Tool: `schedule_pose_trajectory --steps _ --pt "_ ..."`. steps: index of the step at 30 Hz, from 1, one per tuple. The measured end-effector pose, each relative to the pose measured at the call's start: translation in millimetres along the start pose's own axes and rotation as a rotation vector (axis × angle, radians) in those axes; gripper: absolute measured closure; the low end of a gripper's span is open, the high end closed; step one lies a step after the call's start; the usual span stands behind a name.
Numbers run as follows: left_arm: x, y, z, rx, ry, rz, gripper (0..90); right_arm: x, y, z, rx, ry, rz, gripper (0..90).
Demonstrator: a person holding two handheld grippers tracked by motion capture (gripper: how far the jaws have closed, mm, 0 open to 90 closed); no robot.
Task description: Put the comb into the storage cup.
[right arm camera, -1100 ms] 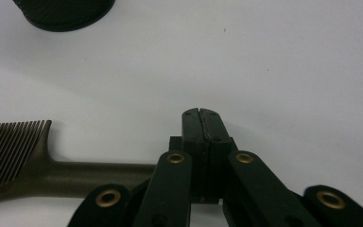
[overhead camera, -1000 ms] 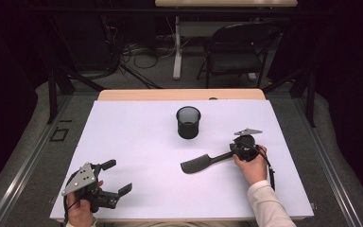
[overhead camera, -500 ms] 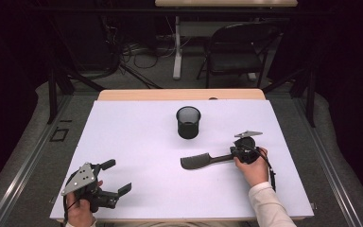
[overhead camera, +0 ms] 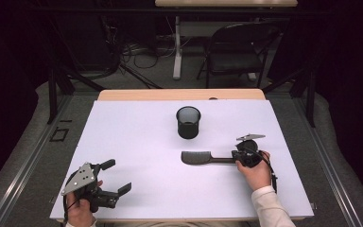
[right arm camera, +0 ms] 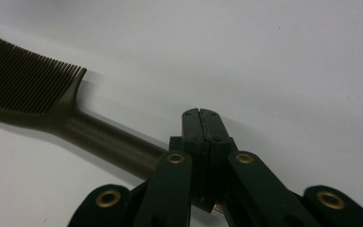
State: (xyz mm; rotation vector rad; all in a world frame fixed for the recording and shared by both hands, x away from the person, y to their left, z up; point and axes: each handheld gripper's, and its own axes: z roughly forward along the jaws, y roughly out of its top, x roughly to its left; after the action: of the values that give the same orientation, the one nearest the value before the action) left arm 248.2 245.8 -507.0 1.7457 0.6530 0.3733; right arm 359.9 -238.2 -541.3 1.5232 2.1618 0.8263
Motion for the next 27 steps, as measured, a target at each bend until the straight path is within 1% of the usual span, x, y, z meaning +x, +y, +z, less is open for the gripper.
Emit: schedule_pose_trajectory --steps 7,9,20,27 --pt "0.0 -0.1 0.2 0.002 0.000 0.002 0.4 4.2 -7.0 -2.3 0.022 -0.001 -0.017 90.0" --pt "-0.2 -0.3 0.5 0.001 0.004 -0.001 0.4 6.6 -11.2 -3.1 0.028 0.007 -0.024 90.0" --pt "-0.4 -0.5 0.9 0.001 0.004 -0.005 0.4 10.6 -18.4 -8.7 0.033 0.031 -0.021 90.0" --pt "-0.6 -0.6 1.1 0.003 0.005 -0.003 0.4 15.0 -22.5 -12.3 0.040 0.042 -0.033 90.0"
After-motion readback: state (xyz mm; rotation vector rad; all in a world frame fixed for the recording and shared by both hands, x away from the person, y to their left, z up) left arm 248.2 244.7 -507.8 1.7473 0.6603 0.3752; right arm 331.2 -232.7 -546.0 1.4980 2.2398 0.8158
